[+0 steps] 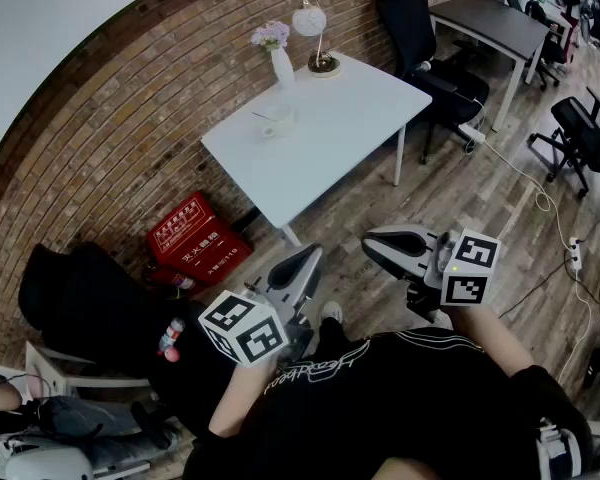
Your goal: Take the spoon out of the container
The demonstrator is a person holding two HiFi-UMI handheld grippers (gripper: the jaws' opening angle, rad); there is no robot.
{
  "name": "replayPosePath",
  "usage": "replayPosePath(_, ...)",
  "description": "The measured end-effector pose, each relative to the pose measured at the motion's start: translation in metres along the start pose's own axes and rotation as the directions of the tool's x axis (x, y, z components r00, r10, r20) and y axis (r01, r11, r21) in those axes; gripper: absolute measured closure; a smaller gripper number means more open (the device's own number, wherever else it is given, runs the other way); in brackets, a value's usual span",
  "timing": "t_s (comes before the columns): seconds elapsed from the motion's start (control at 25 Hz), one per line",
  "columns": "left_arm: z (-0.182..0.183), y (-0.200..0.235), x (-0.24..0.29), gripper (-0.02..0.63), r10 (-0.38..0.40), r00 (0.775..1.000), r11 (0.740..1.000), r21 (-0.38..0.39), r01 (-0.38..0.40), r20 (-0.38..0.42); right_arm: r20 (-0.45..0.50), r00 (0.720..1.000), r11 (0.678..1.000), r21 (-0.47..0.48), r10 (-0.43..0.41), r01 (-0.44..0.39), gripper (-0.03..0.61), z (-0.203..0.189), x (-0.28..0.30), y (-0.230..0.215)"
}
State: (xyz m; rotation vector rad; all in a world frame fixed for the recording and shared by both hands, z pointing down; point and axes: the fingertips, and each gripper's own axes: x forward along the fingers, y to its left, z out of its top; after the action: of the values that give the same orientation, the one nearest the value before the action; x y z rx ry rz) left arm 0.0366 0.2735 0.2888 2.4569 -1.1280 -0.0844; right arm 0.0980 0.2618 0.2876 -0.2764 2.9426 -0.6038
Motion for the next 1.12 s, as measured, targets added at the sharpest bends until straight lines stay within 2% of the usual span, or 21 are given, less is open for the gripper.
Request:
replayPosePath(0.32, 0.005, 0.001, 0.015, 0.609, -0.019, 1.000, 1.000, 0.019, 0.019, 0.001, 0.003, 0.999, 0.999, -0.006, -0.037, 0.037, 0.581, 0.005, -0.004, -0.019)
replayPosePath(0.44, 0.009, 0.013, 0.018, 0.609, -0.015, 1.000, 1.000, 0.013, 0.015, 0.002, -0.008, 0.999, 0.998, -0.031, -0.047, 0.047, 0.581, 0.006, 0.003, -0.028)
replayPosePath(0.6, 0.015, 0.035, 0.031, 0.609, -0.024, 1.000, 1.000, -0.013, 0.024, 0.005, -0.021, 0.999, 0.999, -0.013, -0.050, 0.049, 0.581, 0.006, 0.016, -0.048)
replayPosePath(0.96, 0.048, 0.130, 0.098, 0.609, -0.027, 0.999, 0.997, -0.068, 0.026, -0.019, -0.036, 0.993, 0.993, 0.038, -0.113, 0.114, 0.581, 0.026, 0.054, -0.154)
replayPosePath(1.12, 0.071, 0.177, 0.131, 0.609, -0.034, 0.998, 0.998, -0.057, 0.031, -0.046, -0.043, 0.992, 0.991, 0.055, -0.118, 0.120, 0.581, 0.041, 0.087, -0.202)
